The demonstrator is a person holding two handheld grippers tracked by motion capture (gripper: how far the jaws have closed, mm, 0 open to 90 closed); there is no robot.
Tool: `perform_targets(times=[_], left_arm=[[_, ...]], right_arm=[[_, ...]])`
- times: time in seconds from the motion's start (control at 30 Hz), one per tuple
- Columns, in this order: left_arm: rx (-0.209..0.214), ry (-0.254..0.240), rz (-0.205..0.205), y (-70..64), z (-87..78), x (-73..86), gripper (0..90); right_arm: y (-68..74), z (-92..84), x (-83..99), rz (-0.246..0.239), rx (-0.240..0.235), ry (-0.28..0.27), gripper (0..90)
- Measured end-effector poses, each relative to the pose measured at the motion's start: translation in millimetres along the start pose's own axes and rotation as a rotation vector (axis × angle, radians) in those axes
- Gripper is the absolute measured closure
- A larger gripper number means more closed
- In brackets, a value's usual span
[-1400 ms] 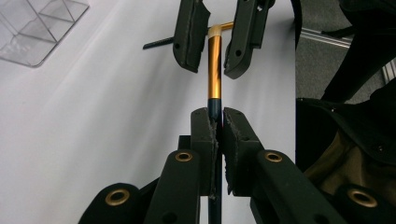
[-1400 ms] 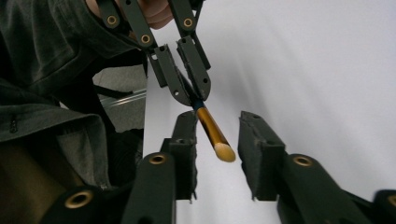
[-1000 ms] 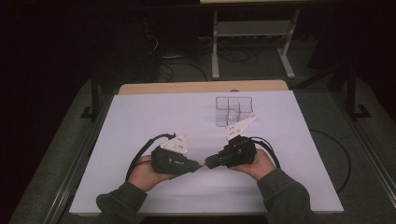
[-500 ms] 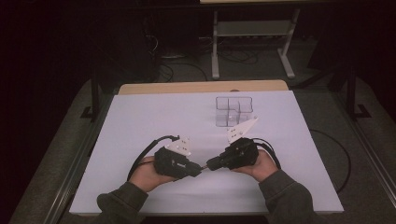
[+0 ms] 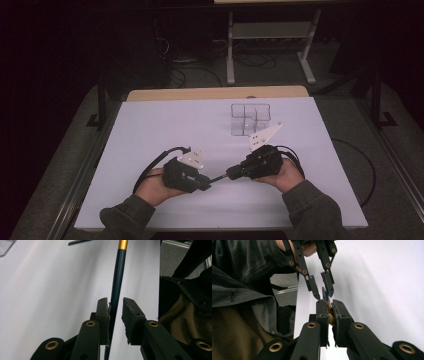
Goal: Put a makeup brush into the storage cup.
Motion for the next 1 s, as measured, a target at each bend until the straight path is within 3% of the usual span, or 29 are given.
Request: perform_targets(times=[0.07, 0.3, 0.43, 0.57, 0.77, 1.0], left_arm=[[-0.002, 0.008, 0.008, 0.1, 1.5, 0.3, 81.1], [0.007, 0.014, 0.031, -2.2, 4.4, 0.2, 84.1], [-0.007, 0.001, 0.025, -0.2, 2.7, 0.8, 84.2], [-0.014, -0.034, 0.002, 2.2, 0.0, 0.8, 84.2], [-0.030, -0.073, -0.010, 5.0, -2.7, -1.8, 84.3], [-0.032, -0.142, -0.058, 7.1, -2.8, -7.5, 84.2]], right_arm=[[0.2, 0.4, -1.0, -0.004, -0.005, 0.002, 83.5], [0.7, 1.0, -4.1, 0.006, -0.009, -0.006, 82.1], [-3.0, -3.2, -5.8, 0.031, 0.013, -0.051, 63.0], [-5.7, -7.6, -2.5, 0.052, 0.030, -0.079, 59.3], [-8.3, -6.9, 4.7, 0.062, 0.042, -0.085, 61.9], [-7.4, -0.2, 3.9, 0.042, 0.047, -0.080, 65.8]])
Point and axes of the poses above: each handheld gripper's, and its own axes: z roughly forward along the jaws, x roughly out of its underside, y roughly to its left, the point moved 6 cm from there along z, roughly forward along the jaws, and after that the axes turned 4 degrees about -y, right-handed, at the moved point
